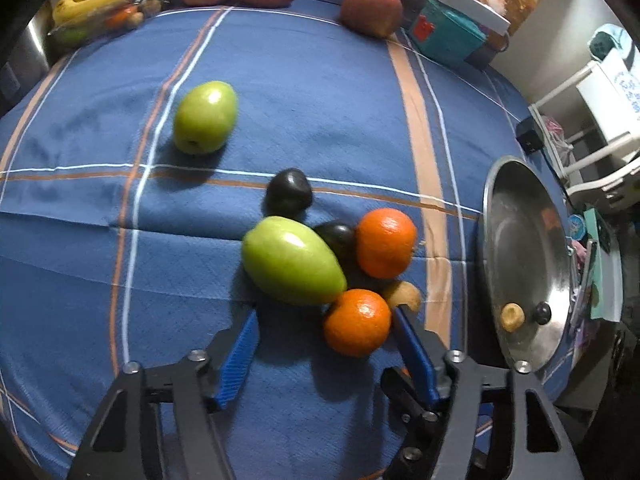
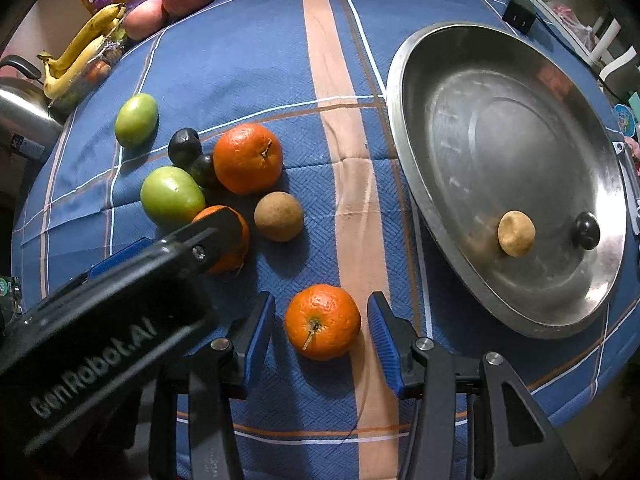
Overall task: Organize fruits
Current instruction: 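Close the left gripper on a mandarin while the right gripper grasps another mandarin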
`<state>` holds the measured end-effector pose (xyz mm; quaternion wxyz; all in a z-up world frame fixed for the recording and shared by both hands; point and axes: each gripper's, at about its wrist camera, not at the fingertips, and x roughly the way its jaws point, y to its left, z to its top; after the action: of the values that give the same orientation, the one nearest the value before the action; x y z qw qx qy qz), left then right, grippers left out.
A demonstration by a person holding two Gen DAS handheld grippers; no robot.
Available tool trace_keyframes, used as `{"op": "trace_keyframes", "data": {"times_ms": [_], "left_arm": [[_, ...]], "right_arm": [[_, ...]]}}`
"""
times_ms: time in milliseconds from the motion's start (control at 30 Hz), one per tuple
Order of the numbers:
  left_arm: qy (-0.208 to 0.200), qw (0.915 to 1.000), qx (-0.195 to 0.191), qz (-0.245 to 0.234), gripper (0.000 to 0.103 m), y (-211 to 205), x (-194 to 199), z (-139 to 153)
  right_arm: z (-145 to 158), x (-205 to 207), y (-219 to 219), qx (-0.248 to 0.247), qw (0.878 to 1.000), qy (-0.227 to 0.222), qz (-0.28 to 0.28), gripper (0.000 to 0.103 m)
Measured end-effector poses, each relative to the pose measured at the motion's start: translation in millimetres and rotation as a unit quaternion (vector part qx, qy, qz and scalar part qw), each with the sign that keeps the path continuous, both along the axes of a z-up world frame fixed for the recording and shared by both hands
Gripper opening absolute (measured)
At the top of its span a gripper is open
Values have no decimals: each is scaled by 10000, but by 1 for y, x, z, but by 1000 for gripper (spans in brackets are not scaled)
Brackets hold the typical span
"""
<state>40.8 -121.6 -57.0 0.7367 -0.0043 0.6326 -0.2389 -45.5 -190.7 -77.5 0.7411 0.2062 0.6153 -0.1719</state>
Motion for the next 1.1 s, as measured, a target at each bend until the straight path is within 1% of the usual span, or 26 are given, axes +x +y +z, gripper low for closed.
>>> {"op": "trace_keyframes", "data": {"times_ms": [33, 100, 233, 433, 800, 933, 1100], "left_arm": [[21, 10000, -33, -27, 62, -2, 0, 0], [69, 9999, -97, -64, 55, -6, 0, 0], [163, 9996, -174, -120, 50, -10, -5, -2], [313, 9989, -311, -141, 40, -16, -2, -4], [332, 9988, -325, -137, 39, -20, -3, -6], [341, 9989, -293, -97, 39, -14, -4, -4], [247, 9996, -126, 23, 39, 6, -6, 1]], "right_arm": [[0, 0, 0, 9, 10000, -6, 7, 44], [0, 0, 1, 14, 10000, -4, 25, 43], [1, -1, 0, 6, 10000, -6, 8, 39], [0, -1, -1, 33, 10000, -18, -4, 39], [2, -2, -3, 75, 10000, -29, -23, 39], [2, -1, -3, 70, 10000, -25, -18, 39], [1, -1, -3, 53, 10000, -17, 2, 38]]}}
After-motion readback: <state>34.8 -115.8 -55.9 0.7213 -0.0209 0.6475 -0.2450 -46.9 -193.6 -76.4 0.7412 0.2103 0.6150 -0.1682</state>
